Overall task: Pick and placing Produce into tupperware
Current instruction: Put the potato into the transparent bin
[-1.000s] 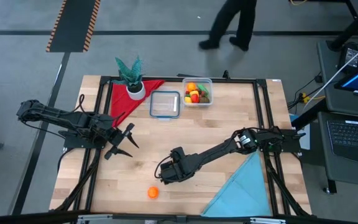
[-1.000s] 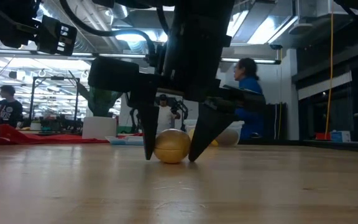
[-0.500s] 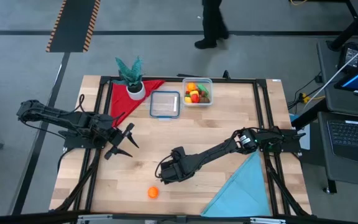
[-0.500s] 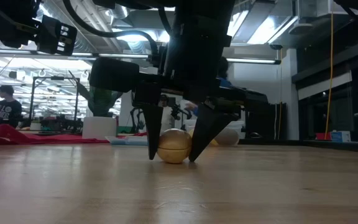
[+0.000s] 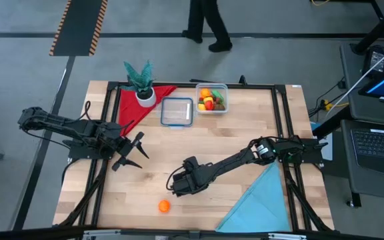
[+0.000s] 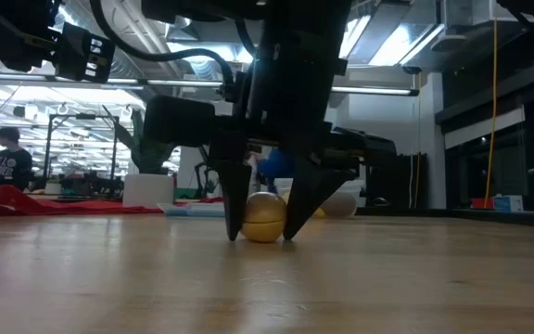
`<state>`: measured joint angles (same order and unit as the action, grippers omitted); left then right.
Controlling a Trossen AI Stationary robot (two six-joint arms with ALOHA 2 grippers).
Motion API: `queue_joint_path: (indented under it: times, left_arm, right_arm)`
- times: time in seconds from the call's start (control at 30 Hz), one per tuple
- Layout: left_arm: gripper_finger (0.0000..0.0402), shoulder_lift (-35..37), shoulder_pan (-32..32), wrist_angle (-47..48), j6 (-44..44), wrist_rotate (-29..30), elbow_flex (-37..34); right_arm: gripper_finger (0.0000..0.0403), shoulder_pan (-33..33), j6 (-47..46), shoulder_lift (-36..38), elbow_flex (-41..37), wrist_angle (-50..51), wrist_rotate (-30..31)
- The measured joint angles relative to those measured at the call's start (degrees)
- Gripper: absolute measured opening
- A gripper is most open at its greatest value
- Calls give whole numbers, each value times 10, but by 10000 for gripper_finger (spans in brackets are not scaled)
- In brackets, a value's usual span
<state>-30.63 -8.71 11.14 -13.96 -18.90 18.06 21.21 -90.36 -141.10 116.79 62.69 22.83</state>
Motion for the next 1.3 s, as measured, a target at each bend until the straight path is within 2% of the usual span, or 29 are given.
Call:
queue_joint_path:
  times: [0.1, 0.2, 0.37, 0.57, 0.9, 1.07, 1.3]
  left_arm:
    - [210, 0, 0, 0, 0, 0, 0]
    - [210, 0, 0, 0, 0, 0, 0]
    - [210, 0, 0, 0, 0, 0, 0]
    - [210, 0, 0, 0, 0, 0, 0]
    - [210, 0, 0, -2, 0, 0, 0]
    - [210, 0, 0, -5, 1, 0, 0]
    - [210, 0, 0, -9, 3, 0, 0]
  right_arm:
    - [208, 0, 5, 0, 0, 1, 2]
    - [174, 0, 8, 0, -1, 4, 18]
    - [174, -2, 35, 0, 2, 5, 57]
    - [174, -1, 59, 37, 4, 8, 110]
    - [174, 27, 70, 116, 5, 62, 264]
    - [174, 51, 67, 147, 5, 116, 293]
    - [174, 101, 33, 162, -4, 161, 406]
